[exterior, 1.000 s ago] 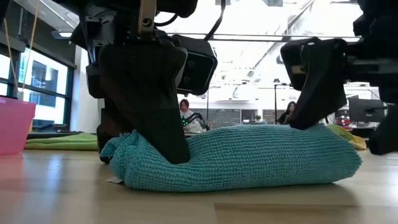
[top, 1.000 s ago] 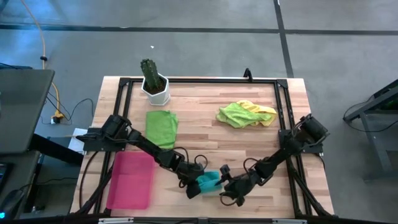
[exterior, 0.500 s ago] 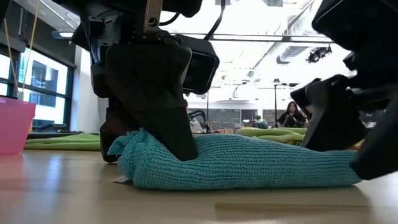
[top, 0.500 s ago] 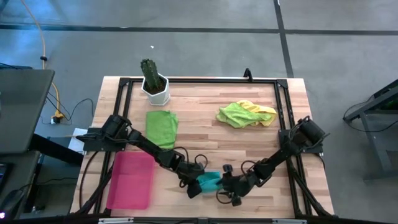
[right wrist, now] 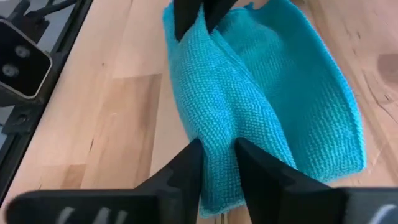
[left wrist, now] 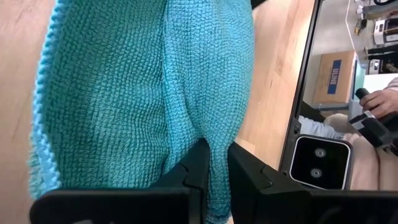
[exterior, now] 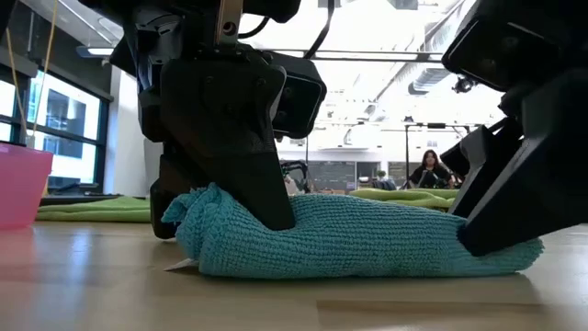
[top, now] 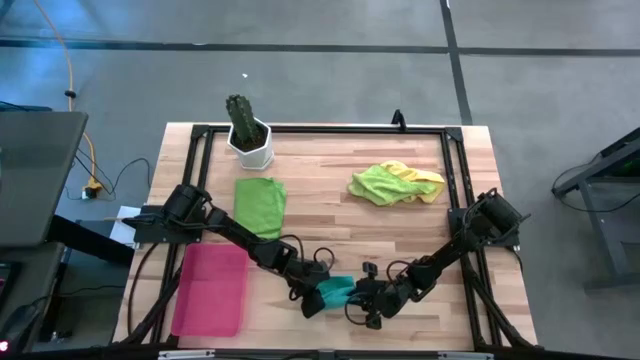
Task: Roll microfiber towels into tight, uniform cylinder then place into a basket
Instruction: Roll the blue towel
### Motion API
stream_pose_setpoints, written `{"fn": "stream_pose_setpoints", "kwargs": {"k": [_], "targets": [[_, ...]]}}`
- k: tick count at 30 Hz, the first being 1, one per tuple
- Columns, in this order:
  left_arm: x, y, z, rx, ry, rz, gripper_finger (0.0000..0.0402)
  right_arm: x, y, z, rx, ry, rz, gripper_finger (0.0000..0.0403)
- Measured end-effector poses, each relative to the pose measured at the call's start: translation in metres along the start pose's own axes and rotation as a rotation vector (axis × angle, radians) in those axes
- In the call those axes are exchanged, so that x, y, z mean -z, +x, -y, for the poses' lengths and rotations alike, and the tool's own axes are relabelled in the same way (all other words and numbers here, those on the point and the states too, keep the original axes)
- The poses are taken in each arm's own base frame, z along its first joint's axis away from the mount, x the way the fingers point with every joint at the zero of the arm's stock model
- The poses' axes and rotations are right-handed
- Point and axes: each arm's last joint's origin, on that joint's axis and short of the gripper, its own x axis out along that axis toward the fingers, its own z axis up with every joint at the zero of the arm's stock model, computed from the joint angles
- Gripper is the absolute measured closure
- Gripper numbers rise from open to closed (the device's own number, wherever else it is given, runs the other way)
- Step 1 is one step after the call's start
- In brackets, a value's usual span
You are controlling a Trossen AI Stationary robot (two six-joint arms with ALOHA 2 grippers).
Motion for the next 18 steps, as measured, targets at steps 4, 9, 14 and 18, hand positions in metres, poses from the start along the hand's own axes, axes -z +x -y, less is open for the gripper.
{"fn": "stream_pose_setpoints", "kwargs": {"k": [4, 9, 14, 18], "targets": [[0.0, 0.0, 0.001, 0.018, 0.006, -0.02, 0.0369, 0.001, 0.0, 0.0, -0.027, 0.069, -0.028, 0.0359], [0.0, -0.002, 0.003, 0.035, 0.115, -0.03, 0.0348, -0.002, 0.003, 0.003, -0.113, 0.208, -0.101, 0.0396], [0.0, -0.004, 0.005, 0.046, 0.278, -0.022, 0.0319, -0.005, 0.005, 0.009, -0.198, 0.355, -0.194, 0.0396], [-0.001, -0.005, 0.006, 0.044, 0.406, -0.012, 0.0298, -0.007, 0.006, 0.011, -0.237, 0.43, -0.245, 0.04]]}}
